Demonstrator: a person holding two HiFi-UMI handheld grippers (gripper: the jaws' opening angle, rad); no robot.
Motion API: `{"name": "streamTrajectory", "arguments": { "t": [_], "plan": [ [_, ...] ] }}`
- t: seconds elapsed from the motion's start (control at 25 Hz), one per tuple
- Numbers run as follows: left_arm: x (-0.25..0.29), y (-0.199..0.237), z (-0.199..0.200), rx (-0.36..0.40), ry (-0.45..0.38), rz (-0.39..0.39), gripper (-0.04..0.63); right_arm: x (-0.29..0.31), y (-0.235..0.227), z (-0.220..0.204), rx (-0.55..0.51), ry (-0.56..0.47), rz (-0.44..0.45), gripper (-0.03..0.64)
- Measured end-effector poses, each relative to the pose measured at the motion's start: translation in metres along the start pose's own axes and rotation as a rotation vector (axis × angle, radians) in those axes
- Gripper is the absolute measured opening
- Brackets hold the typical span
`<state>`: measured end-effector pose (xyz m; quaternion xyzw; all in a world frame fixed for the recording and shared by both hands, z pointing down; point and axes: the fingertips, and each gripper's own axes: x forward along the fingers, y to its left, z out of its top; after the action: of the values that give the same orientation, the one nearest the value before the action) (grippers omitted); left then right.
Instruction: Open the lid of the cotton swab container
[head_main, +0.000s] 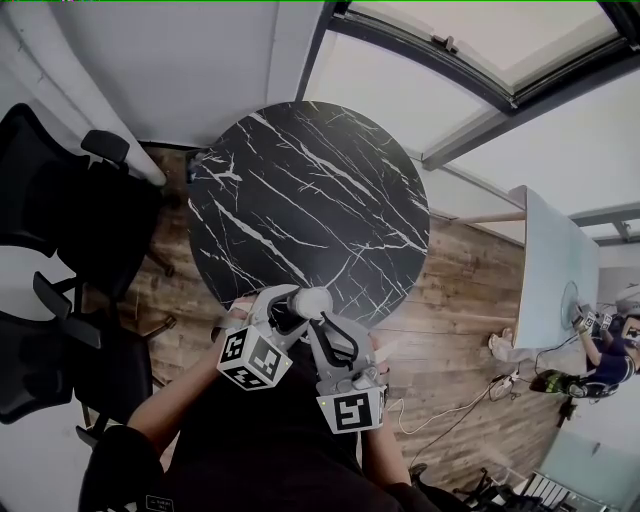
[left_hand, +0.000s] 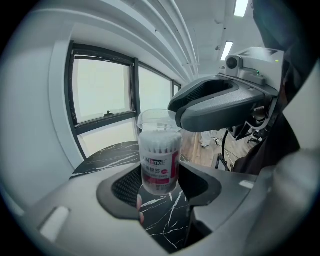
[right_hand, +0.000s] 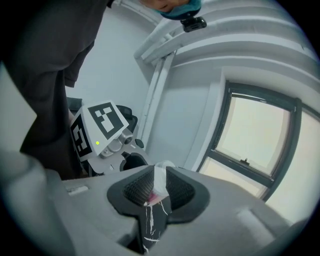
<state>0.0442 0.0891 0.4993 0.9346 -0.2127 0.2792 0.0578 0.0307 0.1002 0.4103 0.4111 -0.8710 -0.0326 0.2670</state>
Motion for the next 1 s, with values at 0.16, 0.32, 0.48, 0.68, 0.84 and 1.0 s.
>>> {"name": "streamTrajectory", "arguments": {
  "t": [0.16,0.32,0.48,0.68,0.84,1.0],
  "plan": [
    [0.002,0.0,0.003,0.003,-0.008,-0.003,0.24,-0.002,-0.007,0.003,0.066,-0.025,0.007,0.074],
    [0.003,0.001,0.003,0.0,-0.014,-0.017,0.241,-0.004,-0.016,0.005,0.147,-0.054,0.004,0.071],
    [0.003,0.0,0.001,-0.006,-0.024,-0.033,0.241,-0.007,-0.023,0.006,0.233,-0.081,0.004,0.067],
    [0.003,0.0,0.002,0.003,-0.035,-0.038,0.241,-0.01,-0.031,0.005,0.295,-0.104,0.008,0.066],
    [0.003,-0.001,0.004,0.008,-0.043,-0.037,0.241,-0.012,-0.034,0.006,0.313,-0.114,0.003,0.064],
    [0.003,-0.001,0.005,0.011,-0.044,-0.034,0.239,-0.015,-0.039,0.004,0.344,-0.119,0.004,0.063]
  ]
}}
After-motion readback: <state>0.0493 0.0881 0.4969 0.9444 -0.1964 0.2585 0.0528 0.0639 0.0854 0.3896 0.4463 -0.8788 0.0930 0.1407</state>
